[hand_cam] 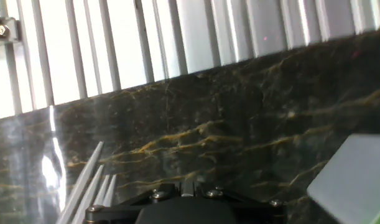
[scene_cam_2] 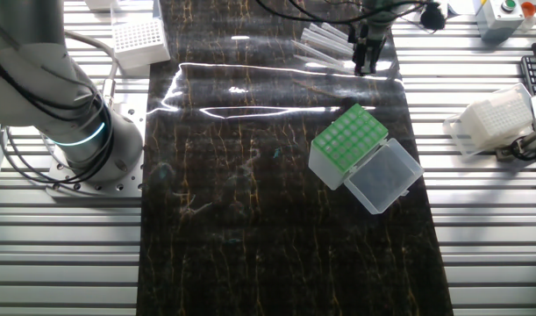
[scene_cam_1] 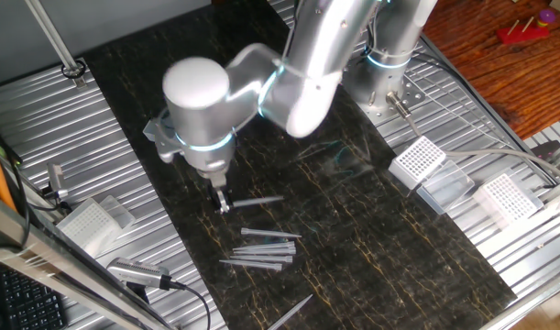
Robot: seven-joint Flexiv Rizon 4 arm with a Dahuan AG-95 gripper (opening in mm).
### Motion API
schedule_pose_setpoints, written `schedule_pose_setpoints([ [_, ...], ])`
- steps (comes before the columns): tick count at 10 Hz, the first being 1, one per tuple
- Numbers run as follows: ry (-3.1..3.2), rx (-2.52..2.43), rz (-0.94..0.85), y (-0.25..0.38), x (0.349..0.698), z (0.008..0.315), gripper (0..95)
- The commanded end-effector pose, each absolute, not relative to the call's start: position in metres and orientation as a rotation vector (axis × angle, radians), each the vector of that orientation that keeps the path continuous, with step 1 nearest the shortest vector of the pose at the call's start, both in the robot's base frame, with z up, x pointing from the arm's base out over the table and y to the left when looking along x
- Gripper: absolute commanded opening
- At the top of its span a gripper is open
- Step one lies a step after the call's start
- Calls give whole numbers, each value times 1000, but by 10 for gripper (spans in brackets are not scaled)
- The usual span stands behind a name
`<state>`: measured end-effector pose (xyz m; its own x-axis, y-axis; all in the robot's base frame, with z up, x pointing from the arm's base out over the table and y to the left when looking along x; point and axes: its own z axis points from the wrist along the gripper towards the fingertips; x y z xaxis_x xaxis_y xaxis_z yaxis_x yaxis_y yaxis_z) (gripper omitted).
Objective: Insert a large pipette tip into the holder for large pipette tips
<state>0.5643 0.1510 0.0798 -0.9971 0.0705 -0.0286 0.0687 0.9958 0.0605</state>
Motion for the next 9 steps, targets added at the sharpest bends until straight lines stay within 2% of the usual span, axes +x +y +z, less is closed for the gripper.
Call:
schedule_pose_setpoints([
  [1,3119,23,92,137,565,94,0],
  [3,3109,-28,57,134,565,101,0],
  [4,3091,-94,-35,135,564,108,0],
  [9,3065,-128,-45,133,576,149,0],
])
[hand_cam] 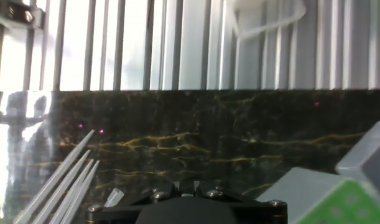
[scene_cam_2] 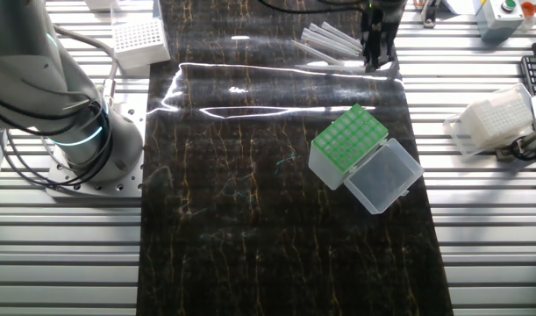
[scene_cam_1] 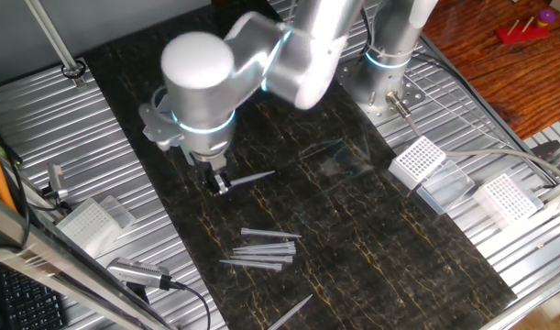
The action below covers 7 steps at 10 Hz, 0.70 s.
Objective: Insert a large pipette tip into the holder for large pipette tips
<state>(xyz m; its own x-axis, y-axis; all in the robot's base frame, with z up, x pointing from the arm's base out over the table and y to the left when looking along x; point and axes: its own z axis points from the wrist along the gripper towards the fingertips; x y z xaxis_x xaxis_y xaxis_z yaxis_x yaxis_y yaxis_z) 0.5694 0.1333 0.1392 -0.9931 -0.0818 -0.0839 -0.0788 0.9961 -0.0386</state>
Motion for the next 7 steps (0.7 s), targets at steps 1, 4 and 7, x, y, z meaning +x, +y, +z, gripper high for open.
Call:
schedule_pose_setpoints([
  [1,3068,-135,-44,130,581,160,0],
  [4,3079,-143,-38,120,592,183,0],
  [7,3078,-131,-41,116,600,195,0],
])
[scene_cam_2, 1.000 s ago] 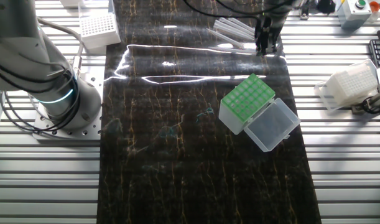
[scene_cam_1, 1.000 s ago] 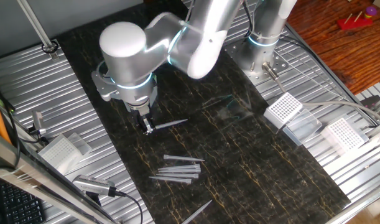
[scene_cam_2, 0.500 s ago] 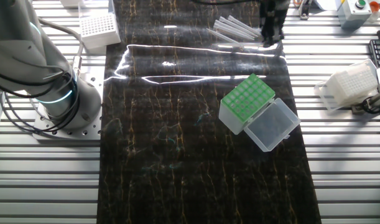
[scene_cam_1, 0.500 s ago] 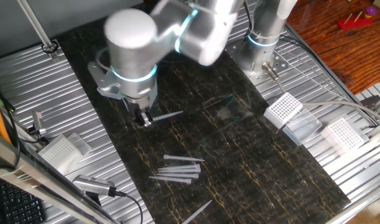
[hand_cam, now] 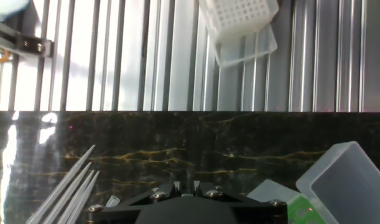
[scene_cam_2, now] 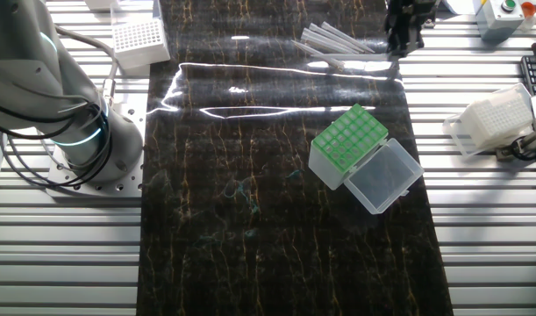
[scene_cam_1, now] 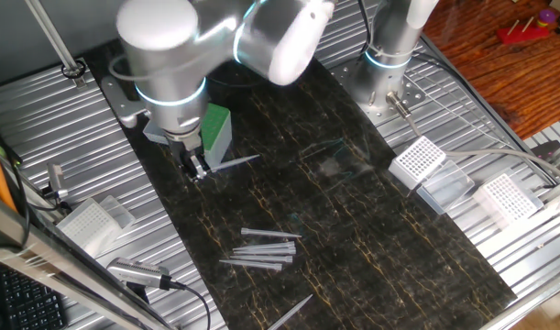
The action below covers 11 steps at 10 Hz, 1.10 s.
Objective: Insert a large pipette tip into the holder for large pipette tips
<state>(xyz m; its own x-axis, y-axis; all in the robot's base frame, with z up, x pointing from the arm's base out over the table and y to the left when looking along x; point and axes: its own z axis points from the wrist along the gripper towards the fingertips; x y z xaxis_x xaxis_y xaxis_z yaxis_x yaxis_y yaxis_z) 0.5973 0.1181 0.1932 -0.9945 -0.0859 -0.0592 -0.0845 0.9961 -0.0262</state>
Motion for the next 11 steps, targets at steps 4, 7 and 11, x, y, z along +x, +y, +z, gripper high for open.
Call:
schedule_pose_setpoints([
  [4,3077,-179,-60,80,619,198,0],
  [7,3060,-234,-95,62,630,187,0],
  [11,3049,-239,-96,62,623,205,0],
])
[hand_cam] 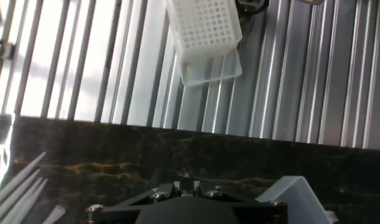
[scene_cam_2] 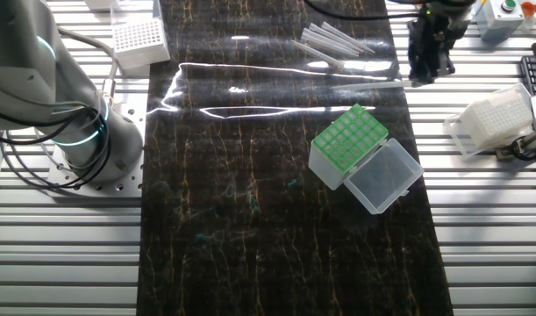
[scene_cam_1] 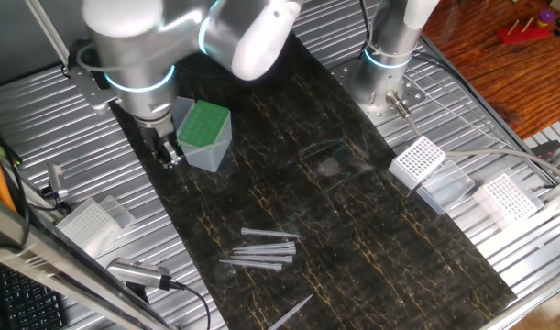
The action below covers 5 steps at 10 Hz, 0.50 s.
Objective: Insert a large pipette tip into the holder for large pipette tips
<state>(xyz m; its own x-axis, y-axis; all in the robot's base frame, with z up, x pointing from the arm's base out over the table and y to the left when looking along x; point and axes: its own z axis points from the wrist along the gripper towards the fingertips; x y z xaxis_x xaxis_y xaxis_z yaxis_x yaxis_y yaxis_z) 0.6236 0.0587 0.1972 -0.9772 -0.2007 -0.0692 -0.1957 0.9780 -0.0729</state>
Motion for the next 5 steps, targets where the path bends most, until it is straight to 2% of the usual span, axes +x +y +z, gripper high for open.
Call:
schedule_pose_setpoints([
  [1,3073,-176,-90,69,616,222,0],
  [5,3103,-7,-92,74,600,249,0],
])
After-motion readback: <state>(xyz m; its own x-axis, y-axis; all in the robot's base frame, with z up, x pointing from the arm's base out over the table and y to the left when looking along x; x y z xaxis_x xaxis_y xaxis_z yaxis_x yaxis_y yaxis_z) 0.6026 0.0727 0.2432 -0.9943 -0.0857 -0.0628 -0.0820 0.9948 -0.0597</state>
